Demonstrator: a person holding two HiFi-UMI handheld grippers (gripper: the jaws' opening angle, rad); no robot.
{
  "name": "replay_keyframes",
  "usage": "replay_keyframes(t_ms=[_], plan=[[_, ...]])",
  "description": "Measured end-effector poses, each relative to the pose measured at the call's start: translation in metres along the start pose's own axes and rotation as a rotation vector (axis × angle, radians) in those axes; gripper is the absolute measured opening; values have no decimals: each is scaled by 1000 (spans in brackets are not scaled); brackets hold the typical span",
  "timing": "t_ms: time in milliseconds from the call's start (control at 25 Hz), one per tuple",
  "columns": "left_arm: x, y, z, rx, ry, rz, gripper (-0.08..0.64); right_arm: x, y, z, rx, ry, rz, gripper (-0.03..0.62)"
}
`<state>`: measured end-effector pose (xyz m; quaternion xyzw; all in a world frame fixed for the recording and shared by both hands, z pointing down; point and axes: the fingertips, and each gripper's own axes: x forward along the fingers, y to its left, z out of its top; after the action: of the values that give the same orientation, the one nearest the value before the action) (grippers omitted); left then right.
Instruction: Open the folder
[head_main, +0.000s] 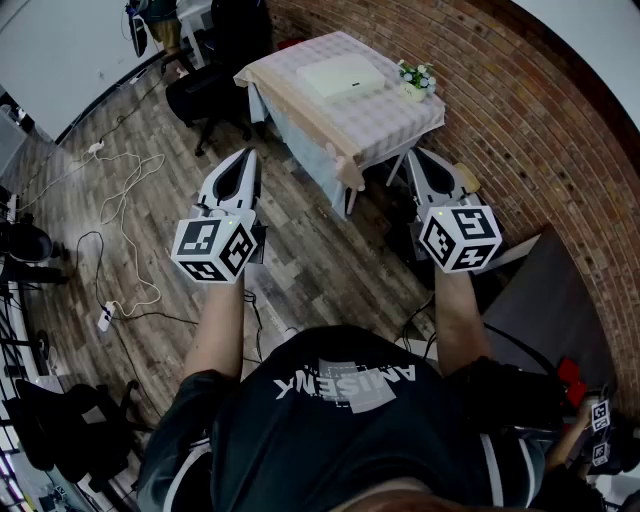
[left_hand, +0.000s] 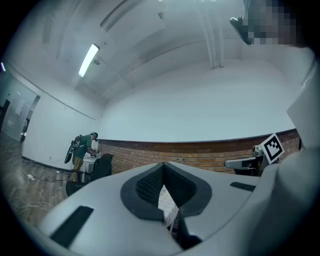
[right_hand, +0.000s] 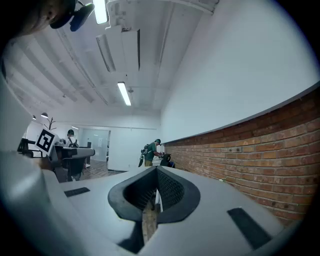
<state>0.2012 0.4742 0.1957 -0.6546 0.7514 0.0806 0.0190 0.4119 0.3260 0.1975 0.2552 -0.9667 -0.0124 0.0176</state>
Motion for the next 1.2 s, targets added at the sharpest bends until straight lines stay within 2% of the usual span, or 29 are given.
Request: replay_keyframes(t_ms=[240, 560, 720, 840, 920, 1080, 1200], plan=[[0, -6, -7, -81, 58, -43, 12, 1, 4, -2, -10, 21, 14, 38], [-6, 0, -10, -31, 82, -48, 12, 1, 11, -3, 2, 27, 17, 38], [-5, 6, -13, -110, 79, -84, 12, 4, 14, -3, 39, 16, 14, 40], [-9, 13, -12, -131, 60, -91, 12, 7, 23, -4, 37, 20, 15, 40], [-10, 15, -11, -128, 49, -103, 12, 8, 26, -5, 38, 25, 5, 40], [-15, 17, -7, -59, 38, -129, 12, 11, 35, -6, 40, 26, -10, 40], [-21, 23, -6, -66, 50, -164, 12, 15, 45, -5, 37, 25, -25, 40]])
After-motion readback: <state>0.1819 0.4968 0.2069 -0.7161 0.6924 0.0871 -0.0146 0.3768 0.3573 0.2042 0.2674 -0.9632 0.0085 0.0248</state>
